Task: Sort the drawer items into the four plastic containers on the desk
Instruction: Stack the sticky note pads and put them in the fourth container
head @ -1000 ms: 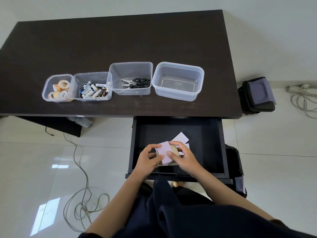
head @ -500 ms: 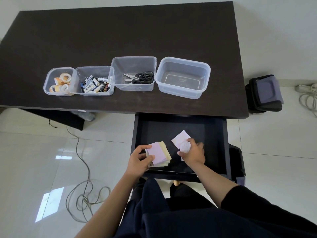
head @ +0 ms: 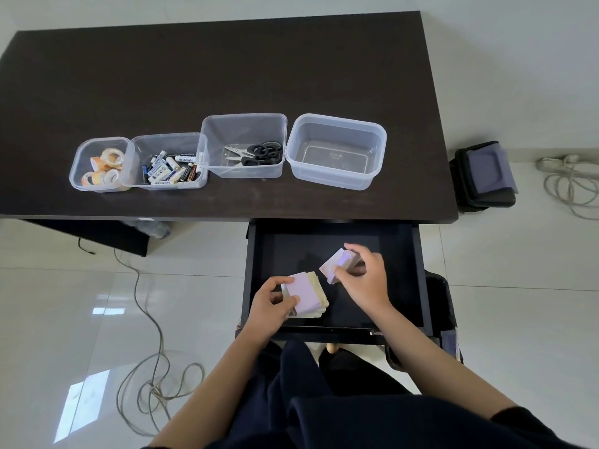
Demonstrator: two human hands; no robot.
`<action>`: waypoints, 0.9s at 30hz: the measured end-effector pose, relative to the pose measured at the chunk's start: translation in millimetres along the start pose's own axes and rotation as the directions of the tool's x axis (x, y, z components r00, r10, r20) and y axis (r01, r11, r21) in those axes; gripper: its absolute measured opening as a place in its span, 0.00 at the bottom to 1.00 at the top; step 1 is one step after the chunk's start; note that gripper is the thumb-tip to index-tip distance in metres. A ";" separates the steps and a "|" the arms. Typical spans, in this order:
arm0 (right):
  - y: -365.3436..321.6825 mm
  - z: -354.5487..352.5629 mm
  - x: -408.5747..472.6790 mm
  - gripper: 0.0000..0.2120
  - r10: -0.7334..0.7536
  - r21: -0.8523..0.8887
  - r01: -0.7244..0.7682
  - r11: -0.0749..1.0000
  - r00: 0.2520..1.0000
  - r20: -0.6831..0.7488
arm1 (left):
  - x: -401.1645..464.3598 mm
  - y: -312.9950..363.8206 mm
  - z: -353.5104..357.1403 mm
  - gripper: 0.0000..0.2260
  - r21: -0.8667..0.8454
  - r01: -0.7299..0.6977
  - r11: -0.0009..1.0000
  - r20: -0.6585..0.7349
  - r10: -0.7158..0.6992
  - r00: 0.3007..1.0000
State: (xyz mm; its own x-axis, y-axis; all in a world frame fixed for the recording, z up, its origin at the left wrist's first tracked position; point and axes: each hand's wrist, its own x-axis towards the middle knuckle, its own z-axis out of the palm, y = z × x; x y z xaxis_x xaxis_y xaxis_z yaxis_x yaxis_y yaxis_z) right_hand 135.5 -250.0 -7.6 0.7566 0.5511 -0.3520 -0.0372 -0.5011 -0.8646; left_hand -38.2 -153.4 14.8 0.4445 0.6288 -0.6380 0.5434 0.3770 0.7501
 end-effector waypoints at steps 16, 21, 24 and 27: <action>-18.9 12.8 -31.8 0.10 -0.143 -0.007 0.143 0.990 0.989 0.050 | 5.9 20.5 20.3 0.13 -0.119 -0.109 0.987 0.037 0.114 0.993; -17.1 7.9 -23.7 0.08 -0.128 -0.123 0.130 0.984 0.991 0.027 | 5.0 18.9 24.8 0.14 -0.150 -0.094 0.984 0.031 0.100 0.995; -19.1 6.8 -23.5 0.10 -0.082 -0.125 0.085 0.989 0.996 0.033 | 5.4 18.1 26.0 0.14 -0.151 -0.106 0.983 0.047 0.114 0.992; -20.4 7.1 -24.2 0.13 -0.071 -0.112 0.073 0.991 0.997 0.028 | 5.7 17.7 25.7 0.13 -0.128 -0.131 0.983 0.085 0.142 0.986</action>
State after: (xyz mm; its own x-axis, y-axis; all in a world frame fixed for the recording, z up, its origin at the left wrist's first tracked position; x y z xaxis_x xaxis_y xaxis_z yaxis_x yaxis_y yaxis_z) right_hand 113.3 -248.4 16.0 0.7391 0.6033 -0.2998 0.0916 -0.5308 -0.8425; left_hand -7.8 -160.6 20.0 0.5764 0.6155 -0.5375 0.3853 0.3754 0.8430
